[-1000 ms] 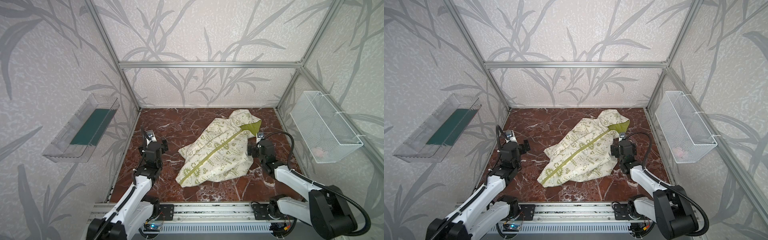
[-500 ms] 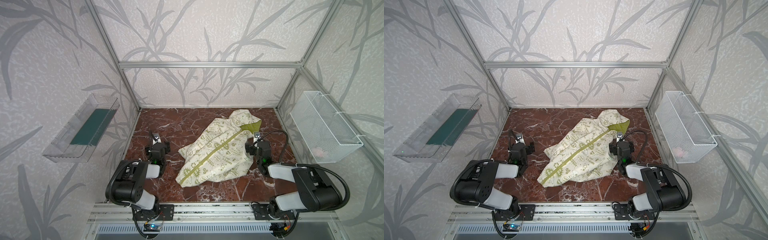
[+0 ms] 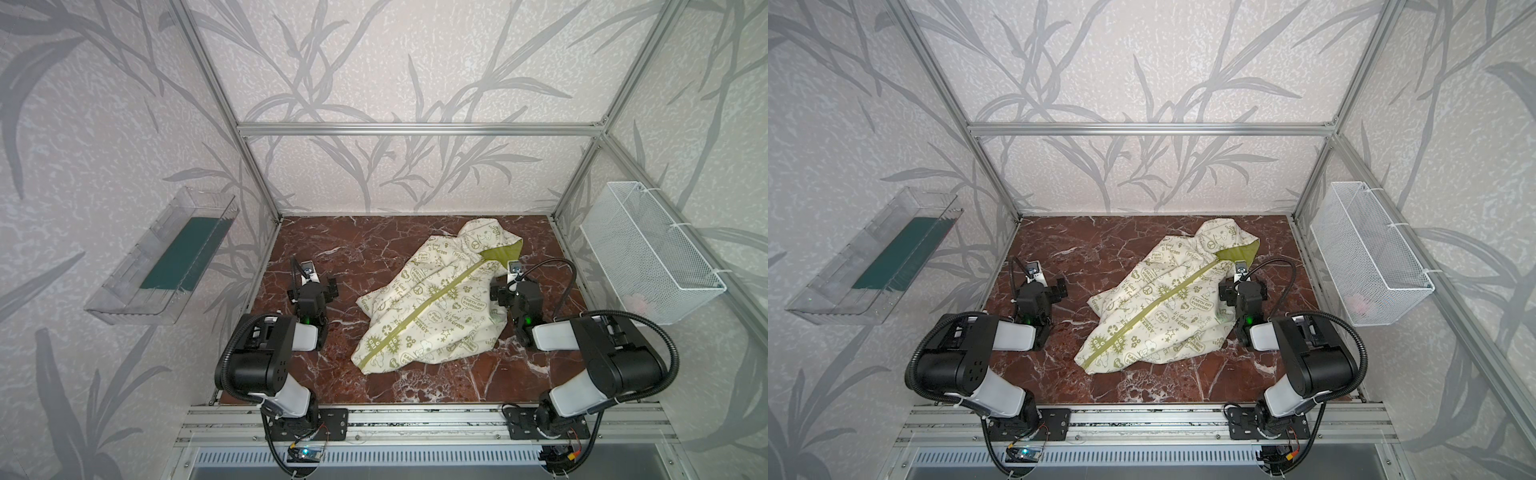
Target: Zip up the jacket
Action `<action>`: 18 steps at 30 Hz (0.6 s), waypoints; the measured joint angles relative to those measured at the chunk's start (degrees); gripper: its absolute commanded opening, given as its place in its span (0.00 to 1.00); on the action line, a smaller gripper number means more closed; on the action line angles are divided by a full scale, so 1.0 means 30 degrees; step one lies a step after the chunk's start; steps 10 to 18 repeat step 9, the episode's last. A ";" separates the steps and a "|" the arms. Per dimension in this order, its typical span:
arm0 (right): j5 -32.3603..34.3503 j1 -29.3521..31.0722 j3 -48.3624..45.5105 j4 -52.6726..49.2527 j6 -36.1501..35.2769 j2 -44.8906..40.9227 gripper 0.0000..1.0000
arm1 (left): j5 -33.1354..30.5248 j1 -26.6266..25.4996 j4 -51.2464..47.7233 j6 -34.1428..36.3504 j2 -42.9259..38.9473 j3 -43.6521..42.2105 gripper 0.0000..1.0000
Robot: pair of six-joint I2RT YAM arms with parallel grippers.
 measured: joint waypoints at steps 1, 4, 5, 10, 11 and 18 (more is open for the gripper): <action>-0.0058 0.0000 0.0000 -0.0087 0.0015 0.0000 0.99 | -0.0007 0.0007 0.0000 0.0000 0.0000 0.0000 0.99; -0.0138 0.0000 0.0000 -0.0226 0.0109 0.0000 0.99 | -0.0007 0.0000 0.0000 -0.0015 0.0000 0.0000 0.99; -0.0153 0.0000 0.0000 -0.0233 0.0131 0.0000 0.99 | -0.0007 0.0000 0.0000 -0.0015 0.0000 0.0000 0.99; -0.0765 -0.0284 0.0066 -0.0685 0.0270 -0.0007 0.99 | -0.0007 0.0000 -0.0007 -0.0015 0.0000 0.0000 0.99; -0.0765 -0.0284 0.0066 -0.0685 0.0270 -0.0007 0.99 | -0.0007 0.0000 -0.0007 -0.0015 0.0000 0.0000 0.99; -0.0765 -0.0284 0.0066 -0.0685 0.0270 -0.0007 0.99 | -0.0007 0.0000 -0.0007 -0.0015 0.0000 0.0000 0.99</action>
